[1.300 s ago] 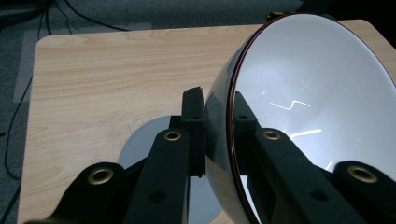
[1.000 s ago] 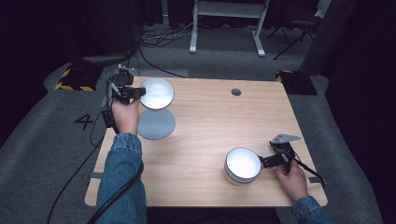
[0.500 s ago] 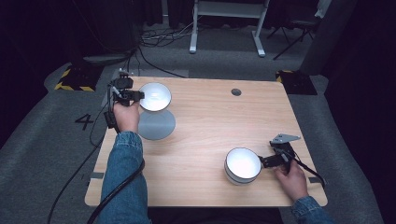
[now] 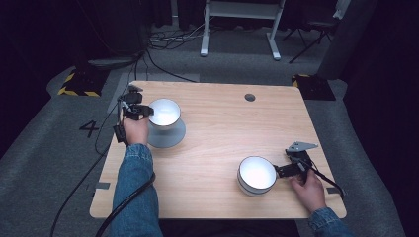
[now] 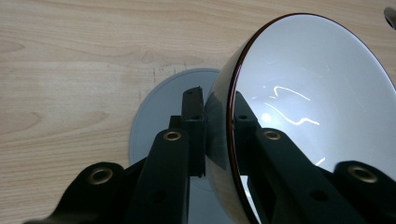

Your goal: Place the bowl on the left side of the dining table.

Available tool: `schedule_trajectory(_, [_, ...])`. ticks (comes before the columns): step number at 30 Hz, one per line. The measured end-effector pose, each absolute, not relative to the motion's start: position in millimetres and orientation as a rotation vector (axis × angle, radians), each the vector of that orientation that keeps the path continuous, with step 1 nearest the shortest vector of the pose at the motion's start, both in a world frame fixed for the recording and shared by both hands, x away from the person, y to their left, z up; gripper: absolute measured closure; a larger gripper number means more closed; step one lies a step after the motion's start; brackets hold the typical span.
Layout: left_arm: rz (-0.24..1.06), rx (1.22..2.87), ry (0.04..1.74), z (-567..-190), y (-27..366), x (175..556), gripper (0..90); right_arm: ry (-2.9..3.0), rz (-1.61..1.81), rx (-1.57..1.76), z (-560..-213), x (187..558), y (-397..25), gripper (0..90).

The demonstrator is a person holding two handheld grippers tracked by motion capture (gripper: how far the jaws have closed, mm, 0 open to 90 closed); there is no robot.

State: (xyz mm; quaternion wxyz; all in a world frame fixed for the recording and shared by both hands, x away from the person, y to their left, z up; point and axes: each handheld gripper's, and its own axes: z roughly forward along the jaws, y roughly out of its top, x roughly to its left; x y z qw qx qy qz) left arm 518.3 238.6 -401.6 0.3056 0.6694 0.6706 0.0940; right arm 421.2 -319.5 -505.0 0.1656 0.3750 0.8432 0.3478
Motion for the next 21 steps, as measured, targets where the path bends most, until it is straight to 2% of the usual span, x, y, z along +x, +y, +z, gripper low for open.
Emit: schedule_trajectory(21, [0.210, 1.803, 1.816, -427, 236, 527, 81.0, 2.401, 0.990, 1.067, -505, 421, -320, 0.3])
